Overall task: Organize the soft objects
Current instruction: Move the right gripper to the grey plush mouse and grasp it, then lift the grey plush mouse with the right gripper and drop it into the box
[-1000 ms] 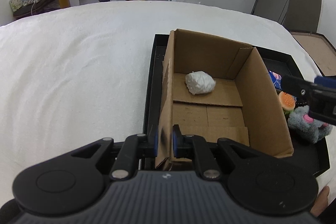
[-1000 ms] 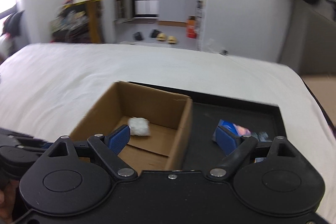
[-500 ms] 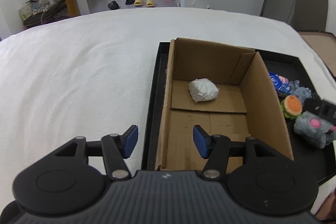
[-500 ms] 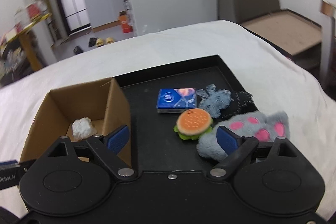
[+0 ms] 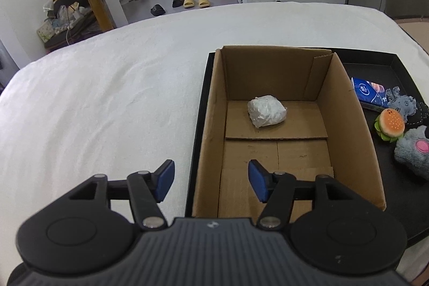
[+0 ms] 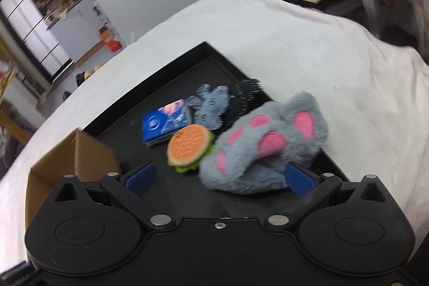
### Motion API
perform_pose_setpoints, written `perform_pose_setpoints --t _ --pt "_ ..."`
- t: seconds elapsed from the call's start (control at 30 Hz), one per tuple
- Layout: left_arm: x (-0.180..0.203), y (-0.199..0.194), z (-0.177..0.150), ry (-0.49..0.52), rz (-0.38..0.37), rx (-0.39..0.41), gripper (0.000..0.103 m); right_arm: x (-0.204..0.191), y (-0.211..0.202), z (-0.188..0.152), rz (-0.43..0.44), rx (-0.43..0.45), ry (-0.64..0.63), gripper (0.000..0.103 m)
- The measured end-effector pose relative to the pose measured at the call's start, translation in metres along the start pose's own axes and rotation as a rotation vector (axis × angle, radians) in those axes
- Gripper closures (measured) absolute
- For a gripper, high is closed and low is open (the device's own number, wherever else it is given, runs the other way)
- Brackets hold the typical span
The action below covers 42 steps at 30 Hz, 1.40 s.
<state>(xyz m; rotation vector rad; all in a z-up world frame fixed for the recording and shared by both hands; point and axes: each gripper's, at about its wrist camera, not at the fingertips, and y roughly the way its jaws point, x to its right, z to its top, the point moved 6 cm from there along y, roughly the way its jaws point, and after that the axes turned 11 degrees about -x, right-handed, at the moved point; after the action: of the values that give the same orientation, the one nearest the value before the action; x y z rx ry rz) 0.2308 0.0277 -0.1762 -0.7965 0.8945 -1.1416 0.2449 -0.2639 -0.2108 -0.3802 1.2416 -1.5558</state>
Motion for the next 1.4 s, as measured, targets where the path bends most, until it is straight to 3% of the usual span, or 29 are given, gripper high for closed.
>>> perform_pose_setpoints --t 0.3,0.43,0.6,0.63,0.7,0.73,0.83,1.0,1.07,1.1,1.4 --pt "0.009 0.007 0.001 0.012 0.078 -0.040 0.044 0.030 0.026 0.012 -0.016 -0.053 0.091 0.000" --pt "0.009 0.003 0.000 0.017 0.098 -0.036 0.044 0.037 0.034 0.018 0.028 -0.068 0.130 0.000" --pt "0.009 -0.002 -0.003 0.039 0.117 -0.023 0.044 0.034 0.036 0.018 0.034 -0.067 0.098 0.001" --pt "0.009 -0.001 -0.003 0.037 0.114 -0.022 0.044 0.033 0.036 0.018 0.043 -0.065 0.090 0.004" --pt "0.008 -0.001 -0.004 0.036 0.113 -0.019 0.044 0.029 0.035 0.018 0.062 -0.062 0.071 0.021" --pt "0.009 0.000 -0.004 0.036 0.115 -0.019 0.044 0.029 0.035 0.018 0.075 -0.065 0.061 0.037" --pt "0.008 -0.001 -0.006 0.039 0.111 -0.018 0.044 0.024 0.032 0.017 0.093 -0.053 0.023 0.058" --pt "0.004 -0.004 -0.011 0.033 0.090 -0.007 0.044 0.015 0.022 0.009 0.106 -0.063 -0.046 0.075" --pt "0.002 -0.005 -0.012 0.022 0.076 -0.005 0.044 0.012 0.018 0.006 0.112 -0.066 -0.067 0.091" --pt "0.000 -0.005 -0.011 0.015 0.069 -0.003 0.044 0.009 0.016 0.005 0.124 -0.065 -0.081 0.095" --pt "-0.012 -0.005 -0.016 -0.040 0.001 0.017 0.044 -0.005 0.001 -0.005 0.125 -0.025 -0.156 0.095"
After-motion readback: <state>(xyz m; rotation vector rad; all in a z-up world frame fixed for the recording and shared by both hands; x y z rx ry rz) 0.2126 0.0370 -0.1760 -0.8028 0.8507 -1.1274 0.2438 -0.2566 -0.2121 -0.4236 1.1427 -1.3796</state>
